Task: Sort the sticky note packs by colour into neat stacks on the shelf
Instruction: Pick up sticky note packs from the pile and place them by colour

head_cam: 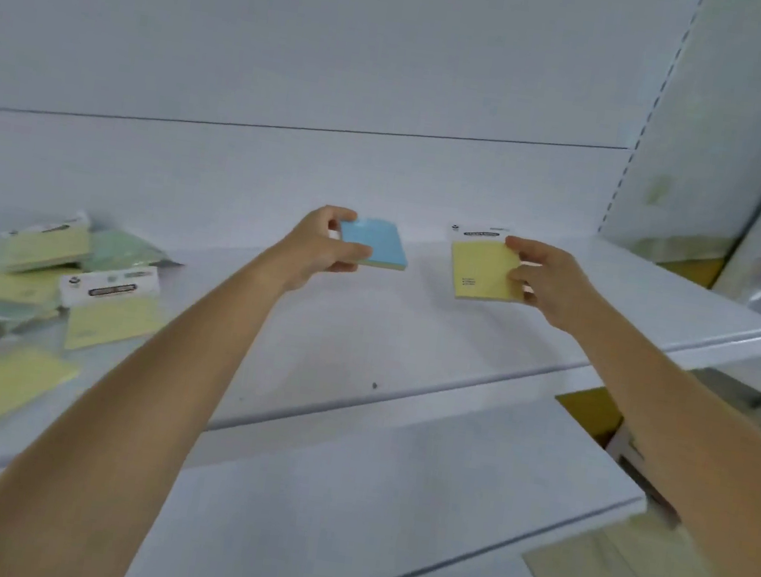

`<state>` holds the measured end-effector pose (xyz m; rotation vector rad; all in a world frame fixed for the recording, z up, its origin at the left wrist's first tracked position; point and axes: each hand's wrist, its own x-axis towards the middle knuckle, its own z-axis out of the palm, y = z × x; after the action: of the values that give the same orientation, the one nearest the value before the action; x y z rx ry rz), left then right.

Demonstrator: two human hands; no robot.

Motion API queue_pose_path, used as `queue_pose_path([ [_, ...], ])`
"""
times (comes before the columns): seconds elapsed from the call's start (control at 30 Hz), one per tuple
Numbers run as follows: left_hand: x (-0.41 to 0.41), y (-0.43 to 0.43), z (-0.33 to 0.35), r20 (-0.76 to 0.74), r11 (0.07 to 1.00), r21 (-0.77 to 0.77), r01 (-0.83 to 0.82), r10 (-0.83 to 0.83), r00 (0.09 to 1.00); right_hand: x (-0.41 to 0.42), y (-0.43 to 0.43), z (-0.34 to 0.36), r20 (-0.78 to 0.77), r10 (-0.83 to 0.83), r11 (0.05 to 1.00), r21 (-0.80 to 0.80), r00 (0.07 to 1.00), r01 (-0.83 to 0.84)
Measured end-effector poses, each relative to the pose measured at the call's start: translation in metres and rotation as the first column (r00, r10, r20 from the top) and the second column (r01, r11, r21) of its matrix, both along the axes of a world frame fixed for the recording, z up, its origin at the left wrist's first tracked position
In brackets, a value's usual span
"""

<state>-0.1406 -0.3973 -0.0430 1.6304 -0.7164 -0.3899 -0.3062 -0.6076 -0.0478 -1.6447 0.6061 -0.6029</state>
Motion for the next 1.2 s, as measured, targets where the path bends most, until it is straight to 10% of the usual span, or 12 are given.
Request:
queue_pose_path([
  [0.5, -0.035, -0.279, -0.019, 0.118, 0.995, 0.092, 0.036, -0.047, 0.992, -0.074, -0.246, -0.026, -0.113, -0.298, 0.952, -0.110, 0.948, 0.286],
  [0.9, -0.019, -0.395, -0.037, 0.163, 0.967, 0.252, -0.027, -0.015, 0.987, -0.008, -0.370, -0.023, -0.160, -0.200, 0.973, -0.144, 0.967, 0.178],
  [1.2, -0.029, -0.420, -0.051, 0.442, 0.771, 0.528, -0.356, 0.108, 0.890, 0.043, -0.400, -0.048, -0.272, -0.141, 0.911, -0.411, 0.952, 0.017],
])
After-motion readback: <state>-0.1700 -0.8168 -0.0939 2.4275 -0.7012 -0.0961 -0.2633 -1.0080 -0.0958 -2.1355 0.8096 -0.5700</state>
